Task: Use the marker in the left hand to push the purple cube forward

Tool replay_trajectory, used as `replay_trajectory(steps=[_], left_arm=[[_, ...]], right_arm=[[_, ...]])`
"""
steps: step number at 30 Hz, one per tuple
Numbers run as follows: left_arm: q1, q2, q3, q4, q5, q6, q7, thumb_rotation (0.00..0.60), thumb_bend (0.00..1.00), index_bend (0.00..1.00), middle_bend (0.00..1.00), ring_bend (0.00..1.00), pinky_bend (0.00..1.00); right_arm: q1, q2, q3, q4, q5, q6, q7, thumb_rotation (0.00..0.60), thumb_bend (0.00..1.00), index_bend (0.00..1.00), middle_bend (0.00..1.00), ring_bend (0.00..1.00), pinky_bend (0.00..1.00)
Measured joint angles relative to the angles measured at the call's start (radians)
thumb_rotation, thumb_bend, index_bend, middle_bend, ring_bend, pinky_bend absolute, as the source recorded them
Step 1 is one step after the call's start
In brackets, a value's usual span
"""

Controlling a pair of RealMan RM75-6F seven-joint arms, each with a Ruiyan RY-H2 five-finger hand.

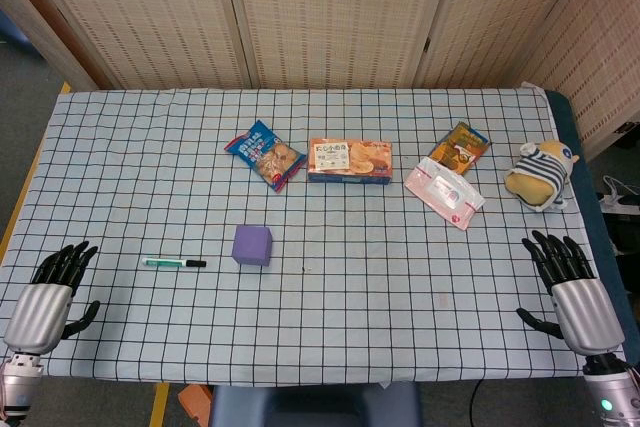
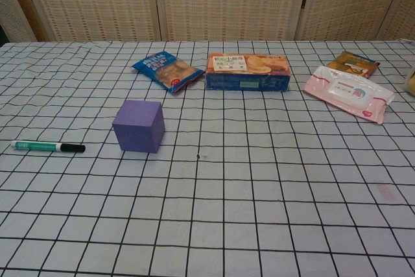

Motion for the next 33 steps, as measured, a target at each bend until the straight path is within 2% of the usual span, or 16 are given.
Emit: replay_trajectory(steps=[8,14,27,33], left_arm=[[-0.007,-0.002,0.005,-0.003,0.002,-0.016,0.003,0.6,0.39,0.0,0.0,0.0,0.1],[-0.068,-0.022,0.001,0.016,-0.007,-0.13,0.039,0.6,0.46,0.15,0.0,0.0,0.09],[-0.202,-0.178,-0.034,0.143,-0.141,-0.36,0.202,0.6,0.47,0.27,0.0,0.0,0.09],[-0.258,-0.242,-0.051,0.225,-0.203,-0.45,0.192,0.6,0.46,0.29,0.0,0.0,0.09]], right_arm=[[-0.004,0.005,0.001,-0.005,0.001,0.008,0.004,0.6,0.0,0.0,0.0,0.0,0.0],[-0.004,0.003,0.002,-0.007,0.005,0.001,-0.007,0.6,0.0,0.0,0.0,0.0,0.0],[0.005,-0.007,0.011,-0.005,0.036,-0.029,-0.027,0.6,0.0,0.0,0.0,0.0,0.0],[0.007,-0.008,0.013,-0.003,0.048,-0.04,-0.028,0.6,0.0,0.0,0.0,0.0,0.0]])
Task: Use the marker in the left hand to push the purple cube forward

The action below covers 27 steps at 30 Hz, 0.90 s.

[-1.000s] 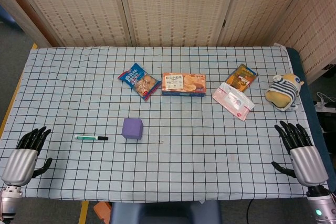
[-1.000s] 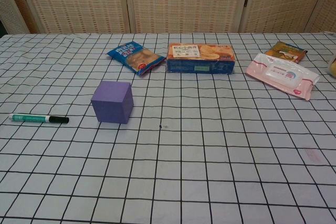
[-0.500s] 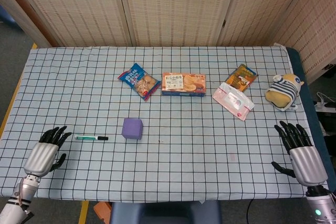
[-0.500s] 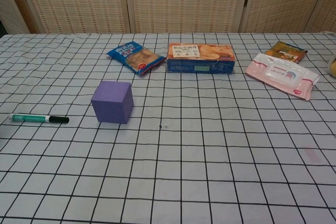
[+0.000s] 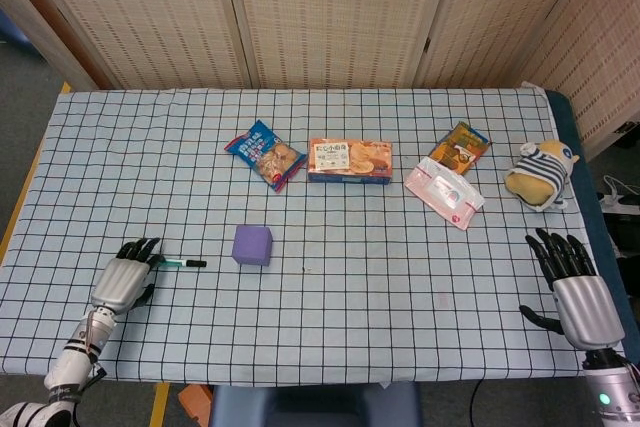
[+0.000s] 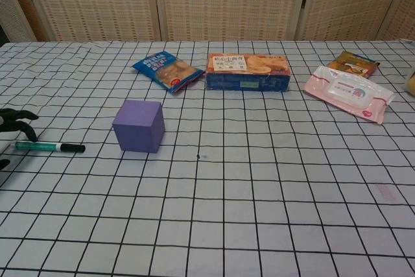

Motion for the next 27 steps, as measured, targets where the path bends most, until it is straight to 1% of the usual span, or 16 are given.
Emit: replay_trajectory(steps=[6,8,15,18,24,27], left_arm=[[-0.042,-0.055,-0.018,0.066,-0.016,-0.023,-0.016,0.6,0.46,0.29,0.01,0.0,0.1],[-0.048,-0.064,-0.019,0.077,-0.014,-0.019,-0.02,0.6,0.46,0.31,0.01,0.0,0.1],[-0.064,-0.098,-0.016,0.123,-0.021,-0.019,-0.013,0.6,0.46,0.43,0.04,0.0,0.11],[-0.066,-0.116,-0.015,0.146,-0.021,-0.006,-0.003,0.6,0.46,0.46,0.05,0.0,0.12],[-0.069,-0.153,-0.014,0.205,-0.017,0.018,0.002,0.6,0.46,0.47,0.07,0.0,0.13],[-0.07,-0.165,-0.009,0.221,-0.014,0.026,0.003,0.6,0.46,0.45,0.07,0.0,0.13]], right_arm=[[0.002,0.002,0.001,-0.003,0.01,-0.01,-0.003,0.6,0.0,0.0,0.0,0.0,0.0],[0.002,0.004,0.002,-0.004,0.013,-0.01,0.0,0.6,0.0,0.0,0.0,0.0,0.0],[0.001,0.01,0.004,-0.006,0.017,-0.01,0.008,0.6,0.0,0.0,0.0,0.0,0.0],[0.0,0.013,0.002,-0.009,0.016,-0.01,0.012,0.6,0.0,0.0,0.0,0.0,0.0],[-0.001,0.021,-0.002,-0.016,0.013,-0.012,0.018,0.6,0.0,0.0,0.0,0.0,0.0],[-0.003,0.024,-0.003,-0.019,0.012,-0.01,0.02,0.6,0.0,0.0,0.0,0.0,0.0]])
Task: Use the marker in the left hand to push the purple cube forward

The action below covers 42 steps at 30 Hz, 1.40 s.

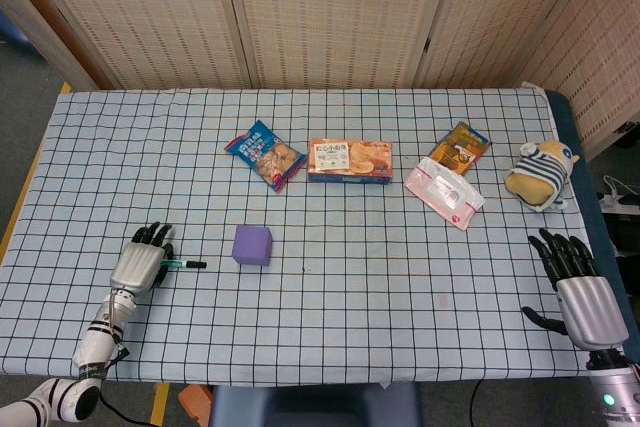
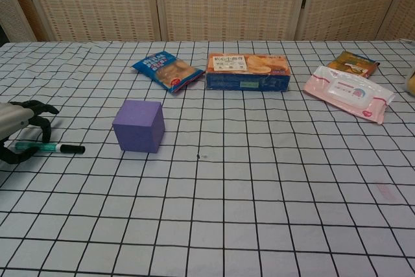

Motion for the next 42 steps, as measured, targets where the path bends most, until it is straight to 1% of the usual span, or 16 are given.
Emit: replay_trajectory(steps=[3,8,10,12,15,18,22,25,27,32,39,42], left_arm=[[0.002,0.004,0.009,-0.011,0.003,0.0,-0.002,0.6,0.46,0.42,0.07,0.0,0.13],[0.004,0.005,0.015,-0.014,-0.006,-0.004,0.013,0.6,0.46,0.41,0.07,0.0,0.13],[0.005,0.001,0.016,-0.01,-0.011,-0.005,0.019,0.6,0.46,0.42,0.07,0.0,0.13],[0.005,-0.004,0.015,-0.005,-0.011,0.001,0.022,0.6,0.46,0.45,0.08,0.0,0.13],[0.005,-0.014,0.011,0.008,-0.009,0.018,0.024,0.6,0.46,0.52,0.15,0.05,0.16],[0.007,-0.031,0.008,0.032,-0.003,0.043,0.028,0.6,0.46,0.57,0.26,0.12,0.18],[0.009,-0.049,0.007,0.059,0.004,0.057,0.024,0.6,0.46,0.61,0.34,0.17,0.19],[0.011,-0.057,0.008,0.073,0.007,0.063,0.022,0.6,0.46,0.61,0.39,0.2,0.19],[0.013,-0.062,0.009,0.081,0.011,0.071,0.019,0.6,0.46,0.61,0.44,0.24,0.19],[0.021,-0.066,0.011,0.088,0.026,0.099,-0.004,0.6,0.46,0.61,0.49,0.29,0.19],[0.037,-0.069,0.013,0.098,0.057,0.151,-0.079,0.6,0.46,0.62,0.6,0.36,0.2],[0.045,-0.068,0.013,0.102,0.069,0.172,-0.114,0.6,0.46,0.64,0.63,0.38,0.2]], right_arm=[[0.0,0.001,0.0,-0.001,0.001,-0.001,0.002,0.6,0.0,0.0,0.0,0.0,0.0],[-0.001,0.006,-0.003,-0.006,-0.004,-0.001,0.007,0.6,0.0,0.0,0.0,0.0,0.0],[-0.002,0.008,-0.004,-0.007,-0.006,0.001,0.009,0.6,0.0,0.0,0.0,0.0,0.0],[-0.003,0.009,-0.006,-0.008,-0.008,0.003,0.01,0.6,0.0,0.0,0.0,0.0,0.0],[-0.004,0.011,-0.007,-0.009,-0.011,0.004,0.012,0.6,0.0,0.0,0.0,0.0,0.0],[-0.005,0.012,-0.008,-0.01,-0.011,0.003,0.012,0.6,0.0,0.0,0.0,0.0,0.0],[-0.004,0.014,-0.009,-0.012,-0.01,-0.001,0.013,0.6,0.0,0.0,0.0,0.0,0.0],[-0.004,0.015,-0.009,-0.013,-0.01,-0.001,0.016,0.6,0.0,0.0,0.0,0.0,0.0],[-0.004,0.016,-0.009,-0.013,-0.01,-0.002,0.017,0.6,0.0,0.0,0.0,0.0,0.0],[-0.002,0.015,-0.01,-0.013,-0.011,-0.006,0.016,0.6,0.0,0.0,0.0,0.0,0.0],[-0.002,0.015,-0.014,-0.016,-0.016,-0.008,0.013,0.6,0.0,0.0,0.0,0.0,0.0],[-0.002,0.015,-0.015,-0.018,-0.017,-0.01,0.01,0.6,0.0,0.0,0.0,0.0,0.0]])
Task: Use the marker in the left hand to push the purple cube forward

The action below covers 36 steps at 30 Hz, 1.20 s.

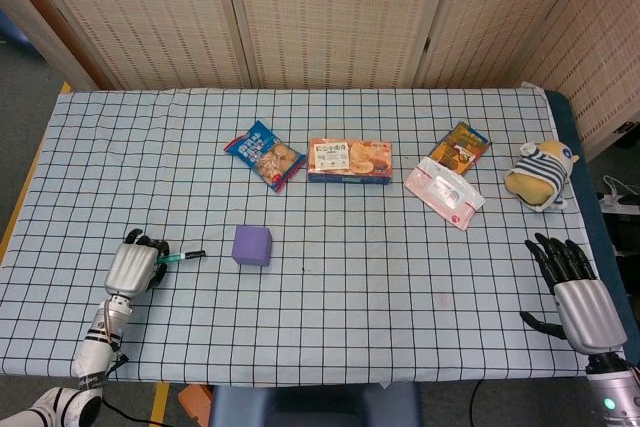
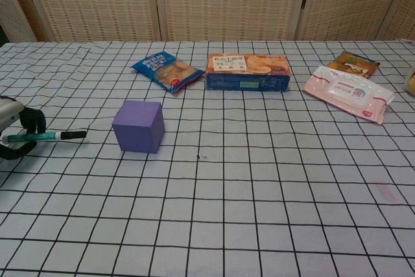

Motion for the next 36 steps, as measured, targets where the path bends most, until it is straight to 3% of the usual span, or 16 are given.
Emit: replay_trajectory(steps=[5,15,29,36], left_arm=[[0.011,0.0,0.0,0.007,0.016,0.027,-0.039,0.6,0.46,0.68,0.69,0.41,0.22],[0.031,-0.043,-0.023,0.076,0.034,0.109,-0.197,0.6,0.54,0.89,0.92,0.62,0.38],[0.057,-0.062,-0.029,0.12,0.068,0.178,-0.337,0.6,0.55,0.9,0.96,0.68,0.46],[0.08,-0.006,0.024,0.108,0.137,0.218,-0.403,0.6,0.55,0.91,0.98,0.68,0.45]], right_arm=[[0.001,0.001,-0.002,-0.002,0.001,-0.006,-0.003,0.6,0.0,0.0,0.0,0.0,0.0],[0.004,0.004,-0.006,-0.009,0.005,-0.021,-0.011,0.6,0.0,0.0,0.0,0.0,0.0],[0.006,0.008,-0.013,-0.021,0.008,-0.035,-0.022,0.6,0.0,0.0,0.0,0.0,0.0],[0.006,0.01,-0.014,-0.02,0.009,-0.038,-0.019,0.6,0.0,0.0,0.0,0.0,0.0]])
